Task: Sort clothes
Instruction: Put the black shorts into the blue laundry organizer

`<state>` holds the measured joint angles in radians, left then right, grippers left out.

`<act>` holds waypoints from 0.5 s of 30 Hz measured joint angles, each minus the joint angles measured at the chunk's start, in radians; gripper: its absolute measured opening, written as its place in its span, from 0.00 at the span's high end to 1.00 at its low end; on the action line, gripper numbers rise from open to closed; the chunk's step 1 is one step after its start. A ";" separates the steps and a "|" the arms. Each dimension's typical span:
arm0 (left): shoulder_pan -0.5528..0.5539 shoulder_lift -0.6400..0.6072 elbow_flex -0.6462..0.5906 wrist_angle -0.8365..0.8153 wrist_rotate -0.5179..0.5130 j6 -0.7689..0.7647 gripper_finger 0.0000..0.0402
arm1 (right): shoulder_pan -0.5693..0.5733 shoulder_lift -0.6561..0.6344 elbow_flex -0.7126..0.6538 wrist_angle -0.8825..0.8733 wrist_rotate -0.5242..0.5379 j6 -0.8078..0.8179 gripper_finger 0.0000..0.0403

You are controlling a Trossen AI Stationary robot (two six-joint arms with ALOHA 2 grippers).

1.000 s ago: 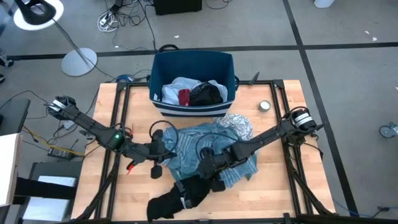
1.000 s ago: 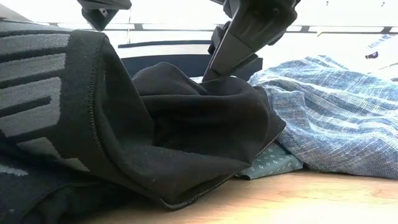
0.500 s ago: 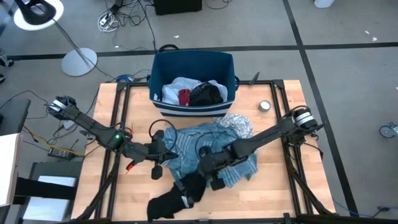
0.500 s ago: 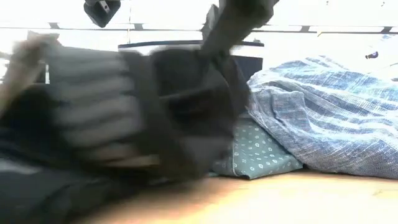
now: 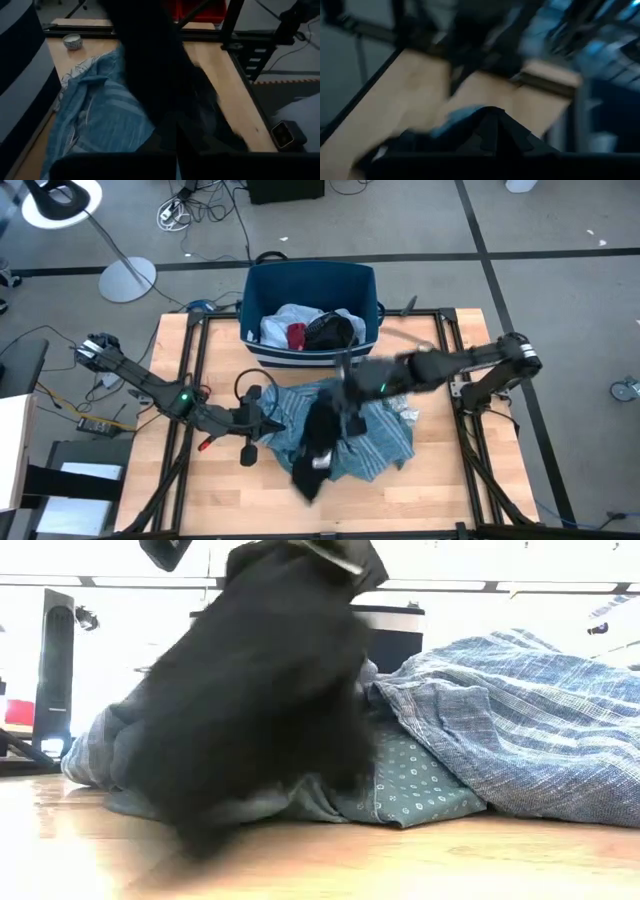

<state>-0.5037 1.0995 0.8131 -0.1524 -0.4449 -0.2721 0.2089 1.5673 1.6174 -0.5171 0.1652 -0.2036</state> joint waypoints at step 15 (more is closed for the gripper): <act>0.001 0.013 0.000 0.017 -0.177 0.062 1.00 | -0.290 0.016 0.281 0.459 0.000 -0.290 1.00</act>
<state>-0.5030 1.1126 0.8131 -0.1351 -0.6214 -0.2100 -0.0807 1.5837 1.8987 -0.0581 0.1654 -0.4933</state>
